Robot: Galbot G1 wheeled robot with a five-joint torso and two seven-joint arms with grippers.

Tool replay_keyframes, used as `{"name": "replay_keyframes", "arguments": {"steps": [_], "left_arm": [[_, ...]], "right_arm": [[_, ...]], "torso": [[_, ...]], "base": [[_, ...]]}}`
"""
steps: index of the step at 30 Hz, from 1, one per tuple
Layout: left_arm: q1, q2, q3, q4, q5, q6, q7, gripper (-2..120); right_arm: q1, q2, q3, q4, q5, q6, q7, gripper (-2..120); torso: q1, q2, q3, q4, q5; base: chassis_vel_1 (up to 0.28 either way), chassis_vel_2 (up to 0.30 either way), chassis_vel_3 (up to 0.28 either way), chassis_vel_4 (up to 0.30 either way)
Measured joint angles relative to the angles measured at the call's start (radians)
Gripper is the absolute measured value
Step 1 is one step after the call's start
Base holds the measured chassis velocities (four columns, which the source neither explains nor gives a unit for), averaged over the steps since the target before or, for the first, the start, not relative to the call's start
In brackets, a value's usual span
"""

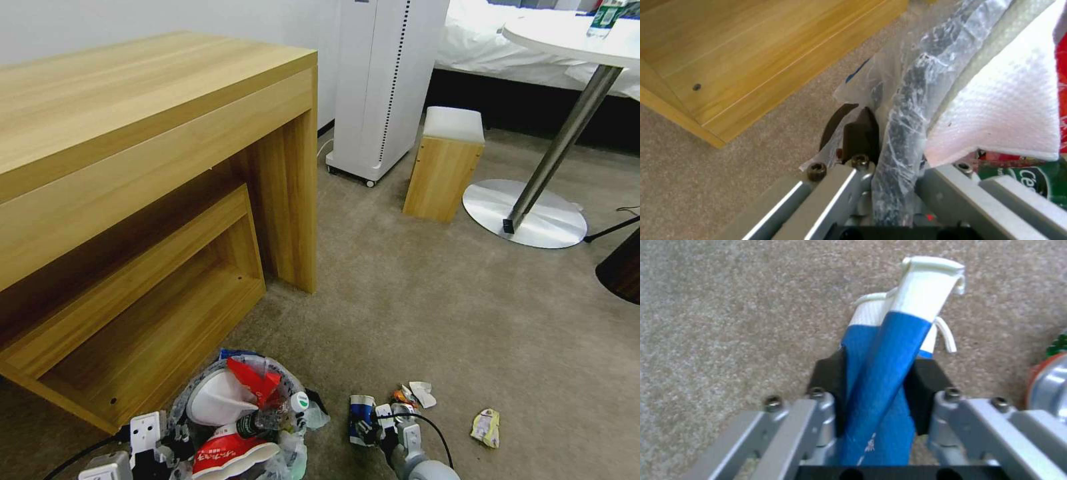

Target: Pick up the trash bin and place the garbage on the floor into it.

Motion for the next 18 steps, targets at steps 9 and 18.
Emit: {"name": "replay_keyframes", "arguments": {"steps": [9,18], "left_arm": [[-0.053,0.031,-0.067,0.000,-0.129,-0.015,-0.033,0],[-0.077,0.027,-0.059,0.000,-0.205,-0.008,-0.088,0]], "right_arm": [[-0.016,-0.029,0.048,0.047,-0.003,0.016,-0.015,0],[-0.049,-0.061,0.112,0.154,-0.063,0.059,-0.064,0]], "torso": [[0.000,0.000,0.000,0.0001,-0.0012],[0.000,0.000,0.000,0.0001,-0.0010]], "base": [[0.000,0.000,0.000,0.000],[0.000,0.000,0.000,0.000]]}}
